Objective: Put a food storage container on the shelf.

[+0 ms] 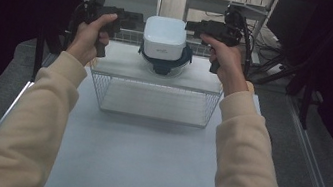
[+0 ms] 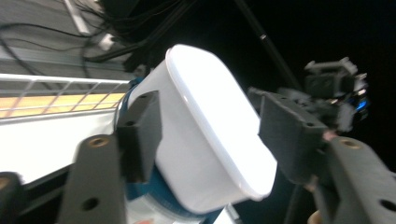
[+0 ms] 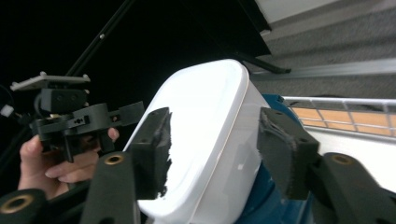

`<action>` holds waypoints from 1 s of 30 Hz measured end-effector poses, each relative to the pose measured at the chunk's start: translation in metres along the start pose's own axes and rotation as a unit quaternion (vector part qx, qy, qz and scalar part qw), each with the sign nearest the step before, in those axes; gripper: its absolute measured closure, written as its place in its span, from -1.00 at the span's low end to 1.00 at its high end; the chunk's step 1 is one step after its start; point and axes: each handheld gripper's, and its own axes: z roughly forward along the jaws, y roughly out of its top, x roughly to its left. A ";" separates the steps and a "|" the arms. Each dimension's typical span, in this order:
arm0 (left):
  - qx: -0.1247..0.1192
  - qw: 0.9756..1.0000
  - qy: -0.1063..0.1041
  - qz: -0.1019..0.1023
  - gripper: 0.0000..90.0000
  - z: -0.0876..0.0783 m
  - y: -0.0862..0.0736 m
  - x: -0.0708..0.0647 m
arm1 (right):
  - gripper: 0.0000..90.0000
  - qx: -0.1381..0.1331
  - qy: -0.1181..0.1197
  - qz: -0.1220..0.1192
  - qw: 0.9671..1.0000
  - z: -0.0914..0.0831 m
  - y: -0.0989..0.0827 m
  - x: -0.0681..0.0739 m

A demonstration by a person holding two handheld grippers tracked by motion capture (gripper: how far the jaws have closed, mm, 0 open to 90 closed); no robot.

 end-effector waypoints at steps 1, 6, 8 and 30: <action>0.001 1.000 0.005 0.009 -0.24 -0.003 -0.002 -0.003 | -0.08 0.000 -0.001 -0.010 1.000 -0.002 -0.001 0.001; 0.002 0.998 0.020 0.052 -0.33 -0.019 -0.017 -0.019 | -0.24 0.004 -0.005 -0.059 0.998 -0.020 -0.010 0.009; 0.002 0.997 0.028 0.072 -0.36 -0.027 -0.029 -0.027 | -0.28 0.003 -0.006 -0.073 0.997 -0.029 -0.018 0.011; 0.046 0.966 0.127 0.220 -0.41 -0.058 -0.194 -0.054 | -0.36 -0.001 -0.036 -0.234 0.972 -0.114 -0.178 -0.001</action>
